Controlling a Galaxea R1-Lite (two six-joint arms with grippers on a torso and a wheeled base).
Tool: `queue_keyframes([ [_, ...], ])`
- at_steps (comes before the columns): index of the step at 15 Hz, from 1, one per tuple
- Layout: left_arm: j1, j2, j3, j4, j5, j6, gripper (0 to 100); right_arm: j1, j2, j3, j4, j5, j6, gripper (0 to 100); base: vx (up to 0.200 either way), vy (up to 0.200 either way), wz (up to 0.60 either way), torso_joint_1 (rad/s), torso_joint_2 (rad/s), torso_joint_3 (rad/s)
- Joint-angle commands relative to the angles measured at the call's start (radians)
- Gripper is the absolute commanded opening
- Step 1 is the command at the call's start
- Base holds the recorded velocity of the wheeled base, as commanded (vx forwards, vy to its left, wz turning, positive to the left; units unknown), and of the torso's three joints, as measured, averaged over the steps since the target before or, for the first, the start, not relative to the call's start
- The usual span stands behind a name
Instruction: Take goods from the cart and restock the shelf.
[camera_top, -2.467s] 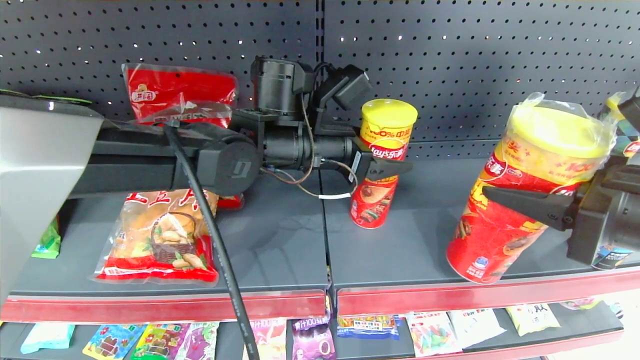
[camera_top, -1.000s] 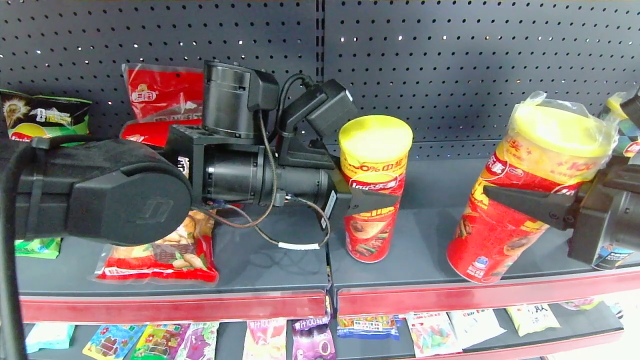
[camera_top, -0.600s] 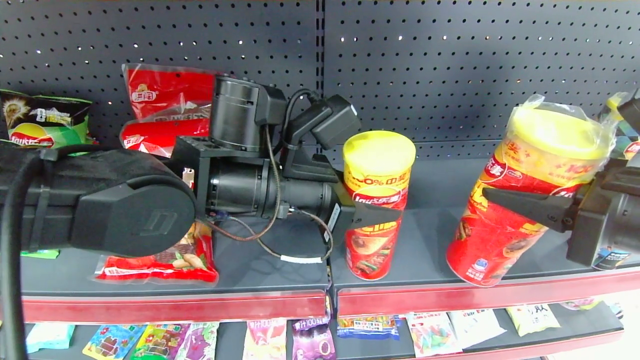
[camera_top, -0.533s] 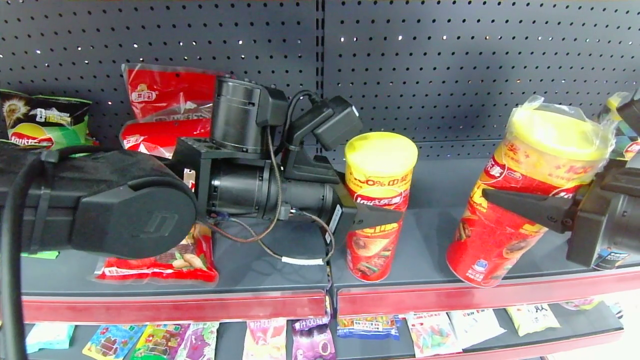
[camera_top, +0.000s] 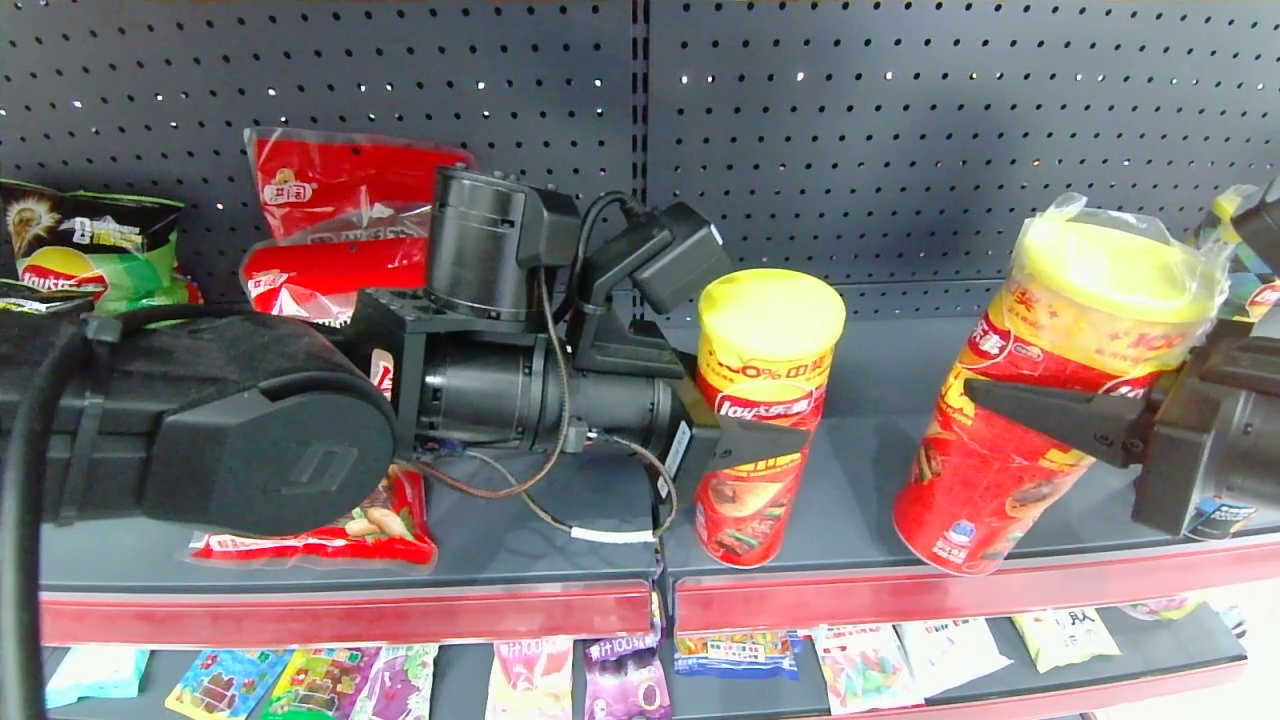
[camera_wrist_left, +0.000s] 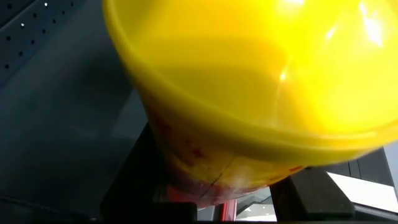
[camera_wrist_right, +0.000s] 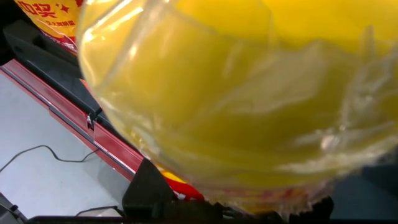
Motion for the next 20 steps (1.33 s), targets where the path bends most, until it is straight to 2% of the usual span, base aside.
queue_keyframes([
  [1,-0.003,0.012,-0.001,0.004,0.001,0.0,0,0.0,0.002,0.0,0.0,0.0,0.0,0,0.0,0.0,0.0,0.0,0.0,0.0],
  [6,-0.001,0.052,-0.05,0.001,0.014,0.002,0,0.0,0.0,0.006,0.0,0.0,0.0,0,0.0,0.0,0.0,0.0,0.0,0.0],
  [12,-0.01,0.043,-0.043,0.001,0.011,0.002,0,0.0,0.0,0.006,0.0,0.0,0.0,0,0.0,0.0,0.0,0.0,0.0,0.0],
  [20,-0.012,-0.008,0.041,-0.008,0.008,0.003,0,0.002,0.002,0.008,0.0,0.0,0.0,0,0.0,0.0,0.0,0.0,0.0,0.0],
])
